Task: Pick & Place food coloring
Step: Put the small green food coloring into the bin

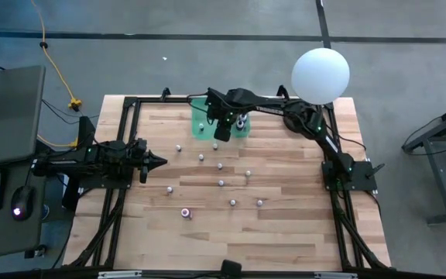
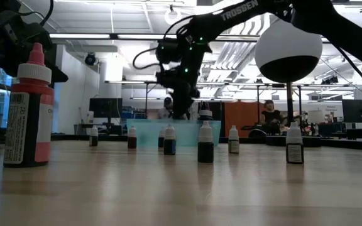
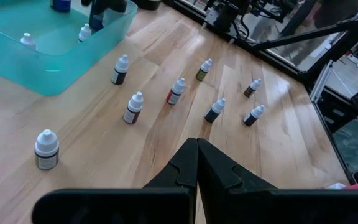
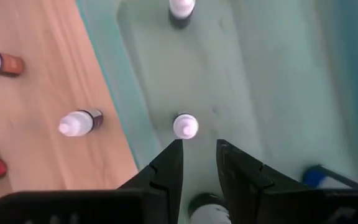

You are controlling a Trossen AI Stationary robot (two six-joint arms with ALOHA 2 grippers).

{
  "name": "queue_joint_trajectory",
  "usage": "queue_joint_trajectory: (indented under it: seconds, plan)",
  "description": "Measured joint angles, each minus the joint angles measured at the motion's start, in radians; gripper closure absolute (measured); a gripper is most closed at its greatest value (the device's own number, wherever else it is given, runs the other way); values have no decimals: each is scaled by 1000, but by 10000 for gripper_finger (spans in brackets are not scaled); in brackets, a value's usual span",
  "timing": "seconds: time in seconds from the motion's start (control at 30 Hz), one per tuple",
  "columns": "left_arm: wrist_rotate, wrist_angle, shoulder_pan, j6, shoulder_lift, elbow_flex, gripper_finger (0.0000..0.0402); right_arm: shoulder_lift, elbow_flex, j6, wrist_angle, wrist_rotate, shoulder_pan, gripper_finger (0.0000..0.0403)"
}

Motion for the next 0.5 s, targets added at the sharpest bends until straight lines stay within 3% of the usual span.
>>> queue_joint_trajectory:
  seconds: [0.5]
  plan:
    - [1, 0, 0, 0, 0, 0, 401, -211, 1, -19, 20, -112, -22, 306]
